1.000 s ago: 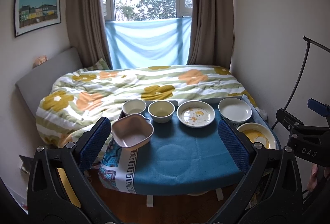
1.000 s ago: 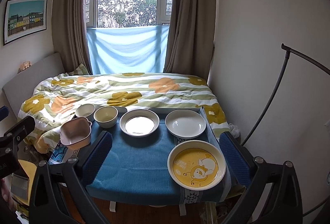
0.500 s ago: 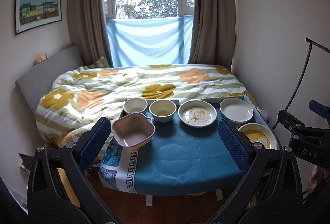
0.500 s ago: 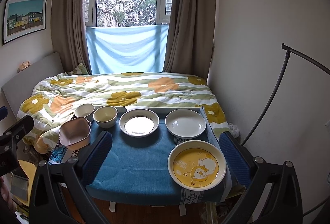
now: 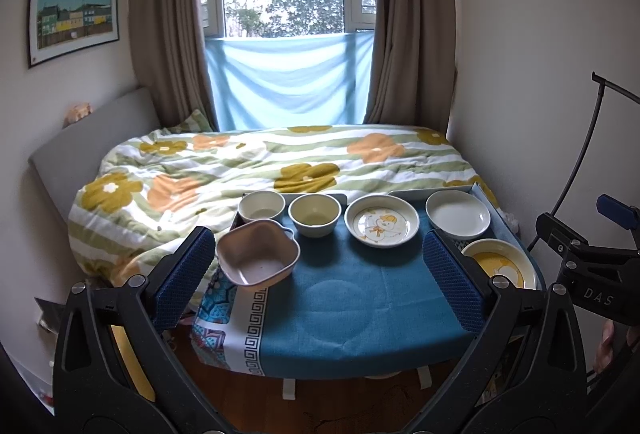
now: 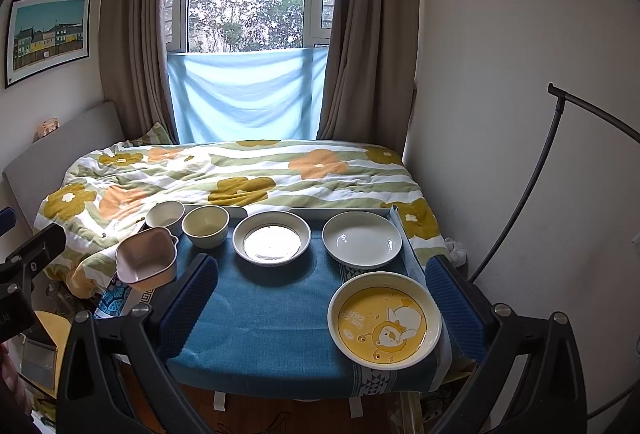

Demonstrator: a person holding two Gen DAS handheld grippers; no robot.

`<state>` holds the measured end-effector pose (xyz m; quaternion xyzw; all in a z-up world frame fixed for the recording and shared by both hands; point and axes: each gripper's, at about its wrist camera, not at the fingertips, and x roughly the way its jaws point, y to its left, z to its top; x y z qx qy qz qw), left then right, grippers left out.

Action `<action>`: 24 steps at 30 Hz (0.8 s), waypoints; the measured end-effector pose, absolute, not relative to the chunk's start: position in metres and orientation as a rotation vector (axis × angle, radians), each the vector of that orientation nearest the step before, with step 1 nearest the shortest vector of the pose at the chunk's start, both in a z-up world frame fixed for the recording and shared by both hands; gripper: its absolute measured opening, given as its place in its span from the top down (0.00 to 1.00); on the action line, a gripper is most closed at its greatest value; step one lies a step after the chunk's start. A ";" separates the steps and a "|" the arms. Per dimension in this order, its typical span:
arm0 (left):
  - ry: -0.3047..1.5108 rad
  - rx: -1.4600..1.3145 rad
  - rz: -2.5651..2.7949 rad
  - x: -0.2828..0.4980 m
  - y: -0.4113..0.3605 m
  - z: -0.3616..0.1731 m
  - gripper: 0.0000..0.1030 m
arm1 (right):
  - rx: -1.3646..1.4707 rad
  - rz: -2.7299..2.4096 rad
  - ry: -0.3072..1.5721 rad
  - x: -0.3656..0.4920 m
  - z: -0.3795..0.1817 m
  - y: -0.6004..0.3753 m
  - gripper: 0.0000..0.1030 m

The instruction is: Organize plates and bowls

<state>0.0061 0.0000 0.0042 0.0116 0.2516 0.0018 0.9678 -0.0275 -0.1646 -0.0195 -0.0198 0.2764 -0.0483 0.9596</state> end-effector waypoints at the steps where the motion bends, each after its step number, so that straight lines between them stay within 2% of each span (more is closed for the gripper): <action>1: 0.509 0.023 0.004 0.005 0.000 0.004 0.00 | -0.040 -0.098 0.561 -0.027 -0.019 -0.165 0.00; 24: 0.492 0.030 -0.001 0.004 0.007 0.002 0.00 | -0.038 -0.098 0.559 -0.028 -0.019 -0.163 0.00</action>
